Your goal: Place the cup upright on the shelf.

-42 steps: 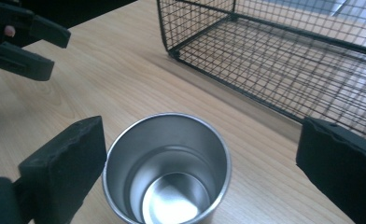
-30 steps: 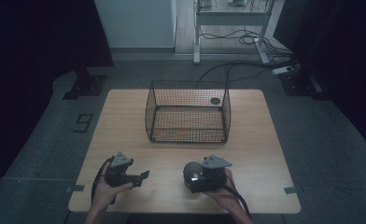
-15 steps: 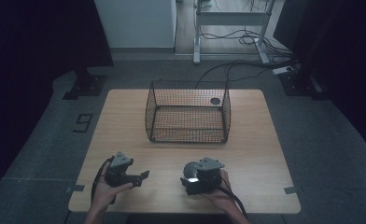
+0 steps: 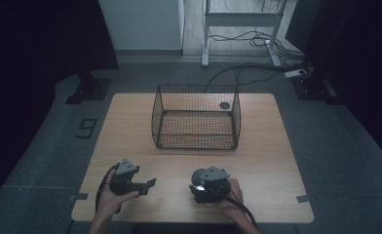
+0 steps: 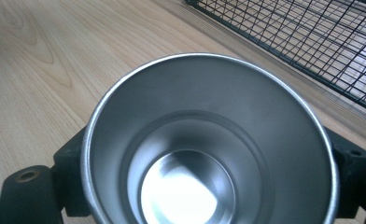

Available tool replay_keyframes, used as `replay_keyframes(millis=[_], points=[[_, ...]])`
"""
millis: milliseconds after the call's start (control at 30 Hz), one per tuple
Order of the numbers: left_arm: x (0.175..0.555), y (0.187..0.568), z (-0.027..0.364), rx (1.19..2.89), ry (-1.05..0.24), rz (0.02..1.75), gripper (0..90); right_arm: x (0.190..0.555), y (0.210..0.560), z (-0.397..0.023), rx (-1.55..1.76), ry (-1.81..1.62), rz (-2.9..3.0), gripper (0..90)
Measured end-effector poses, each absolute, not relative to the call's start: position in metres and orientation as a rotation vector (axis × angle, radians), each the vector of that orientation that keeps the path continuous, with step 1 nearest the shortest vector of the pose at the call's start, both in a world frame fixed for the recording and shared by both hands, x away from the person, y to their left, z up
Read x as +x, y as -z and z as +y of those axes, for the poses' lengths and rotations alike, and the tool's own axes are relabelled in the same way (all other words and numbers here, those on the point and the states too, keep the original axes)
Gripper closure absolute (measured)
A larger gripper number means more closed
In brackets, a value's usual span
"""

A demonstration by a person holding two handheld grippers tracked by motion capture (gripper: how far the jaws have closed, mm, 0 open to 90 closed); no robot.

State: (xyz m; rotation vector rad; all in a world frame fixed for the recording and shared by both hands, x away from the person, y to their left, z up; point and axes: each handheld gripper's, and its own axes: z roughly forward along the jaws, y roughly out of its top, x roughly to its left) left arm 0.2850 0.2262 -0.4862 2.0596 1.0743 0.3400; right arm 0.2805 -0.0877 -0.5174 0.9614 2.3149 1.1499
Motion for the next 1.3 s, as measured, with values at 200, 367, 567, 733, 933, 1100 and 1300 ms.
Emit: replay_keyframes(millis=[200,367,567,733,933,1100,1300], points=[[0.285,0.486,0.227,2.058,-0.340,1.075,15.5,0.281,0.514,-0.091,0.967,-1.181,2.304,14.3],[0.285,0.485,0.228,2.055,-0.343,1.076,15.5,0.279,0.509,-0.094,0.963,-1.198,2.285,14.3],[0.285,0.485,0.228,2.051,-0.345,1.081,15.5,0.278,0.496,-0.101,0.956,-1.236,2.251,14.4],[0.285,0.484,0.230,2.049,-0.346,1.083,15.5,0.279,0.484,-0.107,0.952,-1.258,2.226,14.5],[0.284,0.483,0.230,2.048,-0.347,1.080,15.5,0.281,0.470,-0.110,0.935,-1.290,2.205,14.5],[0.284,0.482,0.231,2.044,-0.350,1.081,15.5,0.284,0.456,-0.111,0.920,-1.297,2.196,14.6],[0.283,0.481,0.231,2.041,-0.350,1.079,15.5,0.290,0.440,-0.115,0.911,-1.322,2.181,14.6]])
